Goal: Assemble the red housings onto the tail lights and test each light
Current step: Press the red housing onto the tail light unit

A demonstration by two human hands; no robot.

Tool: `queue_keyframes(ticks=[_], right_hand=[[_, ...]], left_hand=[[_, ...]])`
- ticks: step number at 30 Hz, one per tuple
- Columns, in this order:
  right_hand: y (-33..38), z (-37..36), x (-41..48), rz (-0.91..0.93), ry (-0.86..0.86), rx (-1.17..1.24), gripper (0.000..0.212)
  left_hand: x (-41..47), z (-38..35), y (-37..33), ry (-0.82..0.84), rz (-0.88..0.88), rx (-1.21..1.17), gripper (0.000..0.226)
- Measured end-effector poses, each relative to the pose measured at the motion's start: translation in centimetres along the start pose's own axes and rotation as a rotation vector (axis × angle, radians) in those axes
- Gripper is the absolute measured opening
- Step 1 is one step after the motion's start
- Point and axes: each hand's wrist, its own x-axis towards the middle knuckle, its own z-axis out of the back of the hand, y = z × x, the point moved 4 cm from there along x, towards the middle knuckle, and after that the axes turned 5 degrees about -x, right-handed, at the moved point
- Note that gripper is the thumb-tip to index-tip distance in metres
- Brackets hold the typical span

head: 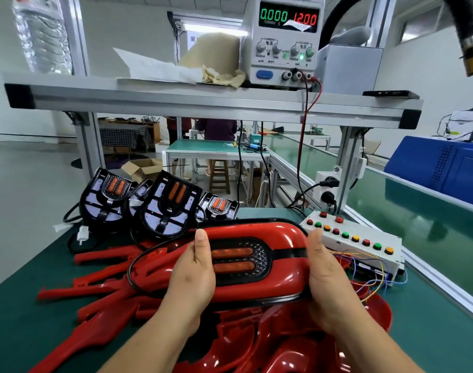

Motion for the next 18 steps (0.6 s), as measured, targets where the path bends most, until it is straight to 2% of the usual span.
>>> queue_keyframes(ticks=[5, 10, 13, 15, 18], right_hand=[[-0.27, 0.25, 0.2, -0.091, -0.011, -0.018, 0.053], [-0.1, 0.41, 0.13, -0.073, -0.028, -0.047, 0.044], [0.2, 0.41, -0.01, -0.05, -0.023, -0.048, 0.044], [0.28, 0.31, -0.09, -0.024, -0.02, -0.047, 0.047], [0.19, 0.05, -0.25, 0.005, -0.008, -0.009, 0.048]], left_hand=[[0.37, 0.14, 0.5, 0.124, 0.118, -0.029, 0.112], [0.33, 0.58, 0.48, 0.179, 0.174, -0.043, 0.115], [0.46, 0.95, 0.3, 0.185, 0.15, -0.055, 0.12], [0.38, 0.87, 0.01, 0.208, 0.111, -0.098, 0.117], [0.1, 0.31, -0.43, 0.231, 0.047, -0.201, 0.085]])
